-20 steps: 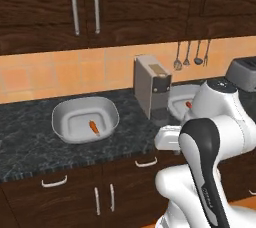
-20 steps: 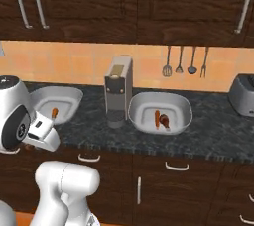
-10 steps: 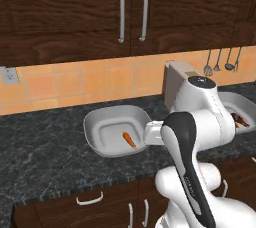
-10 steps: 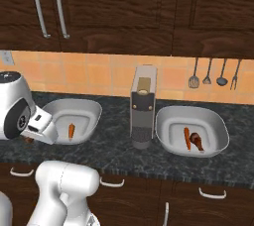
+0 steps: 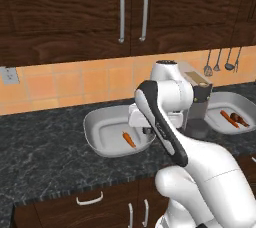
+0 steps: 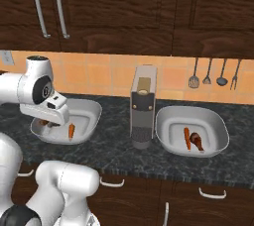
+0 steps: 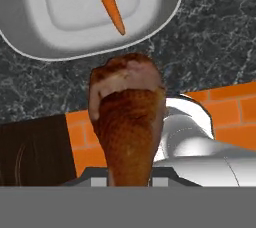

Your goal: Place one carrot and one chicken drumstick in each tupperware on the nearby counter, to pack two identical lunches.

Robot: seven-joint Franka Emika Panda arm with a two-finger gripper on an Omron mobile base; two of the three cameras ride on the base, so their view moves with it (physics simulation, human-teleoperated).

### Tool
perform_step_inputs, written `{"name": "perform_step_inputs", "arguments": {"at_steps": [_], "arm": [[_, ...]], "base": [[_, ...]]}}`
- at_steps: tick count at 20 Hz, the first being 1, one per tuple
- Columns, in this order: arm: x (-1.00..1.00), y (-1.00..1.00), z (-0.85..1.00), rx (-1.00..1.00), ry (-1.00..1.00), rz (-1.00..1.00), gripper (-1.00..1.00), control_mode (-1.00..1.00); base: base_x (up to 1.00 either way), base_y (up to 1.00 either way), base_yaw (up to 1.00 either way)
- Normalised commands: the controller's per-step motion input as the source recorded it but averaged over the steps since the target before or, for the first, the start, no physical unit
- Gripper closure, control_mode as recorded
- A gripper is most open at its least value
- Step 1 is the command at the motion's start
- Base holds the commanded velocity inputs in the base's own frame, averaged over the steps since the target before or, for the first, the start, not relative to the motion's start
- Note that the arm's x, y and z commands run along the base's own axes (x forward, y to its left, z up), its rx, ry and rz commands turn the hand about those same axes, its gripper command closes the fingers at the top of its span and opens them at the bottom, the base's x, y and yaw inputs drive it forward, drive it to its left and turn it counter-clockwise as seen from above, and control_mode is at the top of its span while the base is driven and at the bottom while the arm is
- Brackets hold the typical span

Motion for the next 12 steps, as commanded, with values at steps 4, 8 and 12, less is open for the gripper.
{"name": "perform_step_inputs", "arguments": {"at_steps": [4,8,12], "arm": [[0.88,0.32,-1.00,-0.12,0.06,0.16,1.00,-1.00],[0.88,0.22,-1.00,-0.03,0.00,0.14,1.00,-1.00],[1.00,0.13,-0.24,0.00,-0.01,0.17,1.00,-1.00]], "base": [[0.00,0.00,0.00],[0.00,0.00,0.00],[0.00,0.00,0.00]]}}
